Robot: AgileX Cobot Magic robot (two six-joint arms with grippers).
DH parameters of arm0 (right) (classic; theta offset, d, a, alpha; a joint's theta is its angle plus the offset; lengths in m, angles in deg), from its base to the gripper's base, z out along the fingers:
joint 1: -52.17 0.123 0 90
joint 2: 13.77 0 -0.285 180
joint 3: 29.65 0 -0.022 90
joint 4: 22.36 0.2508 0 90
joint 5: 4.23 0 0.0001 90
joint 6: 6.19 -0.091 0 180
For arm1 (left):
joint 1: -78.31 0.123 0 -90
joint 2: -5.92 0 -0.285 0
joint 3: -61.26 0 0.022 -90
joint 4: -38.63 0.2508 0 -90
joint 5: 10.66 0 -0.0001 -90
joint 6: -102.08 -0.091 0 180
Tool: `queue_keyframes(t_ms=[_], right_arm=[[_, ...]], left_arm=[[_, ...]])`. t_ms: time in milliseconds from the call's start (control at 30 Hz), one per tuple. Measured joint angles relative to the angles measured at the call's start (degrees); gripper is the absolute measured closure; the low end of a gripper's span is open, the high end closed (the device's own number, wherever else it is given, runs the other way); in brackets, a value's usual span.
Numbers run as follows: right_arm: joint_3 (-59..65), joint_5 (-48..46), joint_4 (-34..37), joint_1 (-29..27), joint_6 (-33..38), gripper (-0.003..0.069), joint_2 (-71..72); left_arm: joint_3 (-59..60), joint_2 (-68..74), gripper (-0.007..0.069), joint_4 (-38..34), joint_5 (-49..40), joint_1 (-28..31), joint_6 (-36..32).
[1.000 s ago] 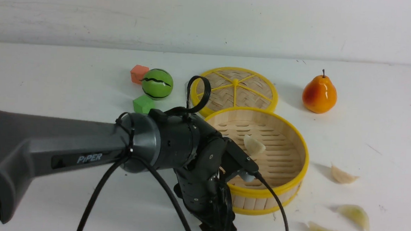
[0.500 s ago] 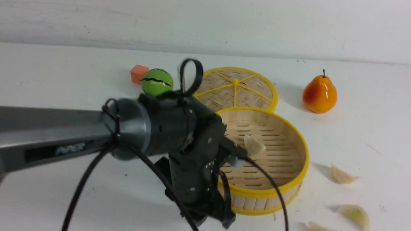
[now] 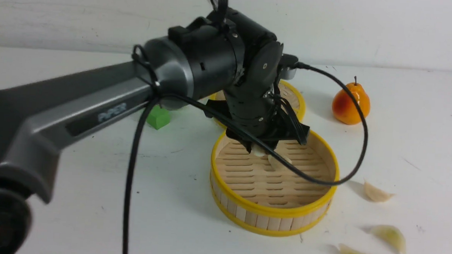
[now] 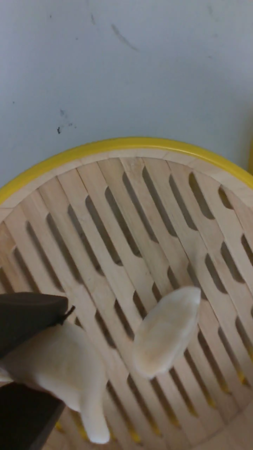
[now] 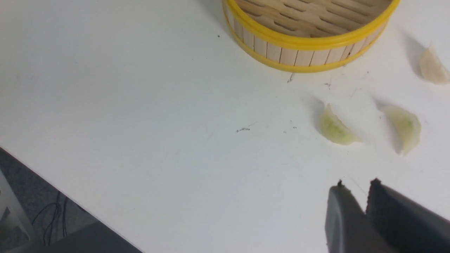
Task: Put the dumplings into the steamer on the white table.
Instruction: 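Place the dumpling into the bamboo steamer basket with the left gripper, then reach for and grasp a dumpling lying on the table beside the steamer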
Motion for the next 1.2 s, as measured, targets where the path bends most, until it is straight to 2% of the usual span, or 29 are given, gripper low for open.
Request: queue_keyframes(t_ms=[167,300,567,667,767,900,1033,1067,1100,1200], right_arm=[[0.0,0.0,0.0,0.0,0.0,0.0546,0.0],[0.0,0.0,0.06,0.0,0.0,0.0545,0.0],[0.0,0.0,-0.14,0.0,0.0,0.0541,0.0],[0.0,0.06,-0.65,0.0,0.0,0.054,-0.15],[-0.08,0.11,-2.01,0.0,0.0,0.054,-1.87],[-1.4,-0.35,-4.4,0.0,0.68,0.054,-6.52],[-5.09,-2.17,-5.06,0.0,1.8,0.054,-14.87],[-6.75,-3.84,-4.41,0.0,2.92,0.054,-18.42],[-6.95,-3.84,-4.29,0.0,3.13,0.054,-18.86],[-10.09,-4.68,-0.28,0.0,7.35,0.0587,-25.85]], left_arm=[[-5.98,8.63,0.0381,-5.47,-1.5,4.07,0.15],[-8.32,12.07,0.0372,-6.78,-1.4,5.74,1.16],[-10.42,13.24,0.0138,-7.41,-2.2,6.12,1.56],[-13.12,12.38,0.0092,-7.41,-5.93,6.12,-0.35],[-17.27,10.0,0.0083,-7.41,-11.39,6.12,-3.98],[-21.73,5.6,0.0097,-7.41,-14.33,6.12,-7.48],[-23.18,-3.04,0.0158,-6.69,-15.08,6.12,-9.74],[-23.0,-6.9,0.0199,-5.85,-15.08,6.12,-10.03],[-22.78,-7.39,0.0204,-5.55,-15.08,6.12,-10.15],[-17.6,-16.74,0.0332,-1.73,-15.08,6.12,-10.21]])
